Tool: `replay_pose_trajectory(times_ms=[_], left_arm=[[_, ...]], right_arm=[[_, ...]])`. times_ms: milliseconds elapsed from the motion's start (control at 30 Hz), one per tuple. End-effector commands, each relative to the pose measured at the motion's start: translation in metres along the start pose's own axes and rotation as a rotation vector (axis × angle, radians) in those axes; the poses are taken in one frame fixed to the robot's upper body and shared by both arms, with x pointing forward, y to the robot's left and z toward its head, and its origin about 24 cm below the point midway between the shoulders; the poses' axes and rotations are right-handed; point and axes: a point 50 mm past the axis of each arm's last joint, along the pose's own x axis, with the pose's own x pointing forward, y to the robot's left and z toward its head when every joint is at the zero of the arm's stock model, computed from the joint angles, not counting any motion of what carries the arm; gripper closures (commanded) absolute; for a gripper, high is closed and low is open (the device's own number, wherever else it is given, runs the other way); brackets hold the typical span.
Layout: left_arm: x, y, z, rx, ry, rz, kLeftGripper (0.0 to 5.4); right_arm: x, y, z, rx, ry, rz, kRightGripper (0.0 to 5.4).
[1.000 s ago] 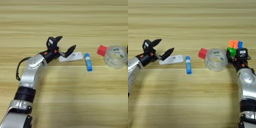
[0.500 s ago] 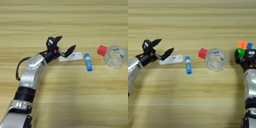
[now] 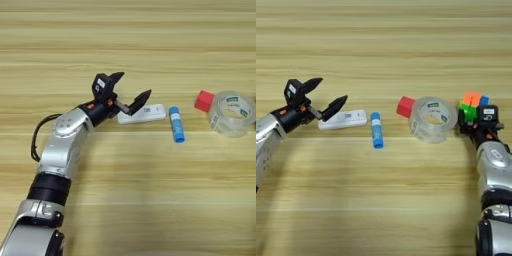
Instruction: Move the objects on the table
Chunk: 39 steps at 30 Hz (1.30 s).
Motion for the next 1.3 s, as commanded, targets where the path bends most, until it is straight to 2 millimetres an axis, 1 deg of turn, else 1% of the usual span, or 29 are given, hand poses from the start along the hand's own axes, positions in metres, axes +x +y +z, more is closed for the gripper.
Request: replay_pose_trajectory(times_ms=[33,267,300,433,500,700,800,833,1000,1300], left_arm=[[-0.001,0.002,0.003,0.01,-0.007,0.006,0.0],[-0.001,0.003,0.003,0.011,-0.009,0.008,0.0],[-0.001,0.003,0.004,0.011,-0.009,0.008,0.0],[0.0,0.003,0.004,0.011,-0.009,0.009,0.0],[0.0,0.003,0.004,0.012,-0.009,0.01,0.0],[0.0,0.003,0.004,0.011,-0.009,0.011,0.0],[0.0,0.004,0.004,0.011,-0.01,0.011,0.0],[0.0,0.004,0.004,0.011,-0.01,0.011,0.0],[0.001,0.003,0.004,0.011,-0.01,0.01,0.0],[0.001,0.001,0.005,0.014,-0.014,0.014,0.0]], right_arm=[[0.004,0.007,0.001,0.004,-0.007,0.024,2.06],[0.005,0.008,0.001,-0.009,-0.007,0.035,2.06],[0.005,0.008,0.001,-0.011,-0.009,0.033,1.77],[0.005,0.005,0.004,-0.016,-0.02,0.019,1.38],[0.005,0.005,0.007,-0.021,-0.032,0.016,1.1],[0.005,0.005,0.015,-0.045,-0.075,0.015,0.56],[0.005,0.003,0.02,-0.053,-0.1,0.009,0.1],[0.004,0.002,0.022,-0.056,-0.108,0.004,0.02],[0.002,-0.004,0.032,-0.062,-0.155,-0.03,0.02],[-0.006,0.002,0.055,-0.028,-0.238,-0.037,0.02]])
